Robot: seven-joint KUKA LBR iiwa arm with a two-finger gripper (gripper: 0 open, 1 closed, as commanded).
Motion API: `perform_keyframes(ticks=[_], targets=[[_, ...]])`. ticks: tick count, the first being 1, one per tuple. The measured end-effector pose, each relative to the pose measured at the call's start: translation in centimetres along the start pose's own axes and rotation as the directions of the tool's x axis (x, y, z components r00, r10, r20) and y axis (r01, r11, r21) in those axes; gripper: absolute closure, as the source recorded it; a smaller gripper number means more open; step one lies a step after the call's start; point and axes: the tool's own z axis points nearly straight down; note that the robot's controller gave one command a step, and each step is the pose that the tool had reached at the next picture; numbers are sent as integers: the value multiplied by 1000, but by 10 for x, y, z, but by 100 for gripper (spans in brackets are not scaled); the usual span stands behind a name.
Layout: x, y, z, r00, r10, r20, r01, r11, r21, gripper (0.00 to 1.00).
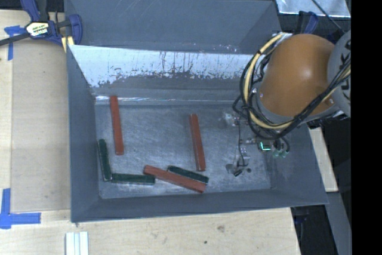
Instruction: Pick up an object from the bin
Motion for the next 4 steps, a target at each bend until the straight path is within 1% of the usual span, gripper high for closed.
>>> perform_keyframes(ticks=[1, 2, 3, 4], targets=[[-19, 38, 113, 927, -375, 3, 375, 927, 1, 0], [-39, -8, 122, 928, -373, 9, 373, 928, 5, 0], [-39, -5, 121, 926, -376, 11, 376, 926, 3, 100], [-39, -5, 122, 927, -376, 9, 376, 927, 3, 0]])
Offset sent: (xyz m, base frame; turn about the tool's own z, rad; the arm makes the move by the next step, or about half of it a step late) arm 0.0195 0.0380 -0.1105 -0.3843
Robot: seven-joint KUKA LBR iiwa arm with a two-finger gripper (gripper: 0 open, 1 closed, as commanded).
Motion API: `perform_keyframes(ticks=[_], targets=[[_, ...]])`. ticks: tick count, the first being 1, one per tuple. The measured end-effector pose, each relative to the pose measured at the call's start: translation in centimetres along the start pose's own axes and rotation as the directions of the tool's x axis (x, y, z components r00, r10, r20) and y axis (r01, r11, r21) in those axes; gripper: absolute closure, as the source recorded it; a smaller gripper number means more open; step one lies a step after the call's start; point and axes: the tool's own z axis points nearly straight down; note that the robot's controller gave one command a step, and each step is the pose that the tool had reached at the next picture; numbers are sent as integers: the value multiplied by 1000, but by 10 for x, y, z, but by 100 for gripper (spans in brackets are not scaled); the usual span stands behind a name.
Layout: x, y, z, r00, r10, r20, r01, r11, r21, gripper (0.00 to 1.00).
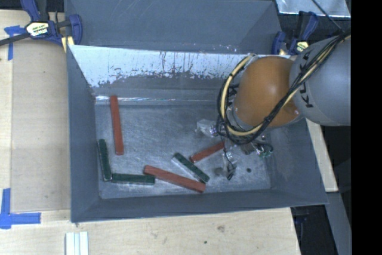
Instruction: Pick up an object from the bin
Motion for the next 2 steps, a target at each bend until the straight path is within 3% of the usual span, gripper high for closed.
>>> perform_keyframes(ticks=[1, 2], targets=[[-1, 0, 0, 1000, 1, 2, -1, 1000, 0, 100], [40, 16, -169, 1000, 8, 5, -8, 1000, 3, 100]])
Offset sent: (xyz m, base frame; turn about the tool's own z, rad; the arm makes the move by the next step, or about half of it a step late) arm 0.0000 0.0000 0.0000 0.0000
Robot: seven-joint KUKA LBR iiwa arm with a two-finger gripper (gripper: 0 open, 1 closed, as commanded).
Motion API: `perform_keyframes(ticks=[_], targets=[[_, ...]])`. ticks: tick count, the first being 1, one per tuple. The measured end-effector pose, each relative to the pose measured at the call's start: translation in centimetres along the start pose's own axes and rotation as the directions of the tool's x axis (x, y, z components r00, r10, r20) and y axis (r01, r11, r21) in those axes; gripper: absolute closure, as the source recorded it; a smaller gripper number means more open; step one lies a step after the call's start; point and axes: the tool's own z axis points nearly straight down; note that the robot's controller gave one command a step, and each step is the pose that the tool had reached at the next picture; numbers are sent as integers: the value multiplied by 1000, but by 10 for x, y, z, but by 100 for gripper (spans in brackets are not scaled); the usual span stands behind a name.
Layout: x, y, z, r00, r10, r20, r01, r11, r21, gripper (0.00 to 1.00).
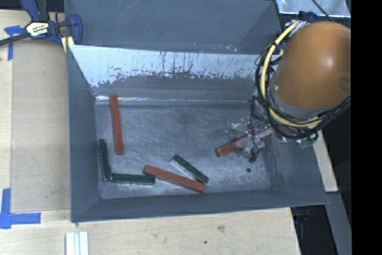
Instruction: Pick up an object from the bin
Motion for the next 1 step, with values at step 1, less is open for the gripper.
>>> perform_keyframes(ticks=[1], targets=[[2, -84, 2, 999, -33, -5, 33, 999, 1, 100]])
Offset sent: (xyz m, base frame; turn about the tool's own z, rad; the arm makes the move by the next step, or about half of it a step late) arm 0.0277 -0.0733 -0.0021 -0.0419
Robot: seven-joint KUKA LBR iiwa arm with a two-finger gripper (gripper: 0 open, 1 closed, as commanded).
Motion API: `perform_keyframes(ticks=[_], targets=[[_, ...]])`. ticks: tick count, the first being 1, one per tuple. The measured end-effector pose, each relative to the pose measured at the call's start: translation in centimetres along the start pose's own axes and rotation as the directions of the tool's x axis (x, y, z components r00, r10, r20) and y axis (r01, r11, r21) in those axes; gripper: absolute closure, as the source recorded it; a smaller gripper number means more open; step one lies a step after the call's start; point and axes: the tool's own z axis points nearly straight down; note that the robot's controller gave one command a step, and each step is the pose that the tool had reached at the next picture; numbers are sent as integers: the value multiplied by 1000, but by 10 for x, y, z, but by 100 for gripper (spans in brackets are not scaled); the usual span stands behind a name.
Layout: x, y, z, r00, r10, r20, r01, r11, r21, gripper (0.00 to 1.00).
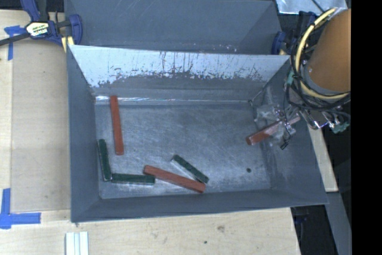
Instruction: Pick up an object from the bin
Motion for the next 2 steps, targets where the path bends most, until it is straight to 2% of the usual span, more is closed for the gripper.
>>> perform_keyframes(ticks=[1, 2], targets=[[-25, -24, 8, 1000, -30, 1, 30, 1000, -3, 100], [-24, -44, 8, 993, -121, 2, 121, 993, -2, 100]])
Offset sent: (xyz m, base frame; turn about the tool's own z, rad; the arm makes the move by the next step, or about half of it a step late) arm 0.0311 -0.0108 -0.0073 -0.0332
